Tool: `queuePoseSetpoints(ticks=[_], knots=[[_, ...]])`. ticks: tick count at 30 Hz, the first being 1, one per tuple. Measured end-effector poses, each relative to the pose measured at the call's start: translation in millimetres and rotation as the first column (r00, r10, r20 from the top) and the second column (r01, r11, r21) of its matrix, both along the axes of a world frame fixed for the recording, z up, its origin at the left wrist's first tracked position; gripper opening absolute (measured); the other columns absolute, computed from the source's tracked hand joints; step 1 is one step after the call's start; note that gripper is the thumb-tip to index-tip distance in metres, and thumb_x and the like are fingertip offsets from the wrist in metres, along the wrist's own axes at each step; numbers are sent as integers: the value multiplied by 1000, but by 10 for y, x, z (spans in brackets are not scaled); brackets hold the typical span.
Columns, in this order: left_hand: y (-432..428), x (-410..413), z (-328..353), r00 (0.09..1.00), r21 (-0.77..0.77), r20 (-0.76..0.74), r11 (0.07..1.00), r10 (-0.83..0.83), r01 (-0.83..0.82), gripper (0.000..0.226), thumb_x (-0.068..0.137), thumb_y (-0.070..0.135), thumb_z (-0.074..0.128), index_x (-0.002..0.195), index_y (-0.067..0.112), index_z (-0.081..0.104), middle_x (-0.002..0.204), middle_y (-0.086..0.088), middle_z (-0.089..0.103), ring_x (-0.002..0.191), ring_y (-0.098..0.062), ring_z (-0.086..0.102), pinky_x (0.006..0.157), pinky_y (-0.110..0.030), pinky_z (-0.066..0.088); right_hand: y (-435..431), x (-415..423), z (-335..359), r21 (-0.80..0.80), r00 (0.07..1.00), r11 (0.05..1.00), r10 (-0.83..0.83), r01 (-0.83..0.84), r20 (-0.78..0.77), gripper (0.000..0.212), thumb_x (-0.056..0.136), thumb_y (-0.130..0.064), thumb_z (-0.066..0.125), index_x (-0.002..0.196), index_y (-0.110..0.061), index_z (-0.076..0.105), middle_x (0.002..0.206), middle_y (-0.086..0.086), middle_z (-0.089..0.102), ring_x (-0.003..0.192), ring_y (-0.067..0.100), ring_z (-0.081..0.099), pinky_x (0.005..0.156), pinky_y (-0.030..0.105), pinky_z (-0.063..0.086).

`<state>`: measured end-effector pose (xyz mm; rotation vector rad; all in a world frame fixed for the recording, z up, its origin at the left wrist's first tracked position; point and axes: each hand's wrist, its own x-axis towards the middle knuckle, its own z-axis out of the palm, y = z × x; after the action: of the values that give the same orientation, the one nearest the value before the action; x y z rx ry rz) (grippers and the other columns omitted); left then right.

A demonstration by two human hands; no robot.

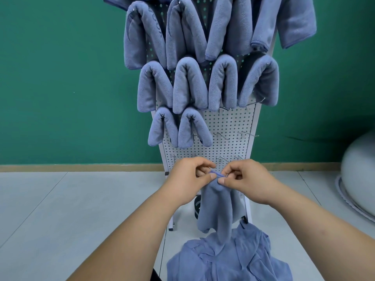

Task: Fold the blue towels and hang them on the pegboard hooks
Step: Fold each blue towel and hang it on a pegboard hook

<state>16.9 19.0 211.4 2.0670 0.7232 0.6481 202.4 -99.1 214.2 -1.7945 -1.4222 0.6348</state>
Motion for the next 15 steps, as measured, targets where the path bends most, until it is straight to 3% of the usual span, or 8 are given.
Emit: queuePoseSetpoints(ticks=[3, 7, 13, 15], knots=[[-17, -2, 8, 994, 100, -106, 995, -6, 16, 6, 93, 25, 79, 99, 26, 81, 84, 8, 76, 73, -8, 66, 71, -20, 54, 17, -16, -20, 5, 999, 1000, 20, -20, 41, 13, 90, -30, 83, 85, -24, 73, 65, -9, 68, 57, 5, 55, 60, 23, 44], [54, -42, 42, 991, 220, -64, 971, 114, -97, 7, 95, 20, 75, 94, 26, 77, 82, 15, 72, 77, -3, 65, 75, -17, 52, 6, 66, -8, -46, 992, 997, 70, -65, 110, 12, 93, -30, 80, 89, -27, 69, 64, -12, 64, 60, 6, 53, 67, 29, 50], [384, -299, 4, 933, 268, 39, 895, 359, -356, 7, 95, 23, 74, 92, 29, 74, 83, 16, 72, 79, -2, 66, 79, -24, 52, -162, 481, 49, -145, 940, 984, -50, 104, 338, 18, 90, -40, 80, 83, -31, 68, 64, -23, 62, 61, -1, 53, 62, 26, 43], [491, -412, -15, 903, 270, 46, 865, 426, -422, 6, 96, 23, 73, 92, 28, 74, 85, 15, 72, 82, -6, 67, 80, -26, 50, -236, 609, 47, -150, 907, 972, -107, 182, 408, 18, 90, -43, 81, 81, -33, 69, 71, -19, 67, 67, 1, 57, 64, 28, 47]])
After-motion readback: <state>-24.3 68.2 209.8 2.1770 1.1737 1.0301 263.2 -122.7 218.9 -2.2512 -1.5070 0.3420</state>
